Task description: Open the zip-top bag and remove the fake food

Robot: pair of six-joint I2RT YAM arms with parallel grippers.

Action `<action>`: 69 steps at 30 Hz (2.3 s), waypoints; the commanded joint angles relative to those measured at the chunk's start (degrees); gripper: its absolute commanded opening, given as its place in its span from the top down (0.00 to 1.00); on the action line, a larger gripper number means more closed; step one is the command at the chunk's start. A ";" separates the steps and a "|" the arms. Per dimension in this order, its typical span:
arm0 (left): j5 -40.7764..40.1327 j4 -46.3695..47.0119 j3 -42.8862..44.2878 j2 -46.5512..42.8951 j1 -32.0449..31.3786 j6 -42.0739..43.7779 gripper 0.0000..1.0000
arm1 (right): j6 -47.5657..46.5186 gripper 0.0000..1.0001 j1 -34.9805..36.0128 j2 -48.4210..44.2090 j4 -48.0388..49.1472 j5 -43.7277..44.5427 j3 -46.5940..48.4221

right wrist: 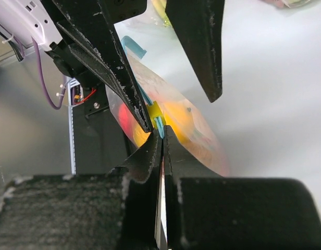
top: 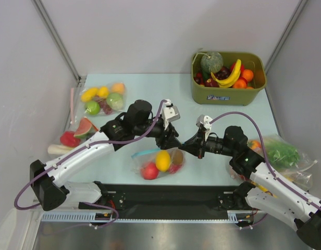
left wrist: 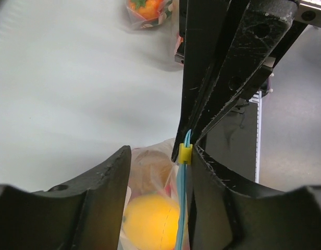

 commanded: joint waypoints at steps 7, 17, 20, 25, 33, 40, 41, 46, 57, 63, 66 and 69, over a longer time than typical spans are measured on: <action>2.13 2.16 0.85 1.38 -0.22 -0.08 0.65 | 0.69 1.00 0.29 -0.21 3.71 -1.39 0.90; 5.47 2.77 0.32 0.86 -0.31 -0.52 1.00 | 0.60 1.00 0.29 -0.38 3.54 0.80 0.72; 5.04 1.81 0.23 0.59 -0.31 0.09 1.00 | 0.60 1.00 0.29 -0.91 2.57 6.94 0.72; 2.49 0.14 0.15 -0.20 -0.31 1.32 1.00 | -0.28 1.00 0.20 -3.37 2.39 15.21 0.02; -0.06 -1.44 0.06 -1.96 -0.31 2.11 1.00 | -0.37 1.00 -2.34 -4.78 3.36 22.96 -0.33; -1.82 -2.76 -0.47 -3.45 -0.31 2.82 1.00 | 0.69 1.00 -8.84 -4.78 3.53 23.84 -0.16; -1.99 -3.02 -0.47 -3.63 -0.31 2.99 1.00 | 0.86 1.00 -9.72 -4.69 3.97 23.32 -0.24; -2.70 -3.38 -0.73 -4.77 -0.31 3.26 0.99 | 2.44 1.00 -16.31 -2.41 5.82 21.29 -0.07; -3.84 -4.35 -0.91 -6.09 -0.31 3.69 1.00 | 3.32 1.00 -23.97 6.82 9.50 22.08 3.18; -3.58 -4.52 -0.65 -6.35 -0.31 3.61 1.00 | 3.59 1.00 -28.62 11.30 11.53 20.68 6.16; -3.84 -4.61 -0.65 -6.70 -0.31 3.70 1.00 | 3.76 1.00 -30.29 13.32 12.50 19.27 7.05; -3.84 -4.52 -0.91 -6.97 -0.31 3.61 1.00 | 3.68 1.00 -31.09 15.16 12.59 19.00 7.93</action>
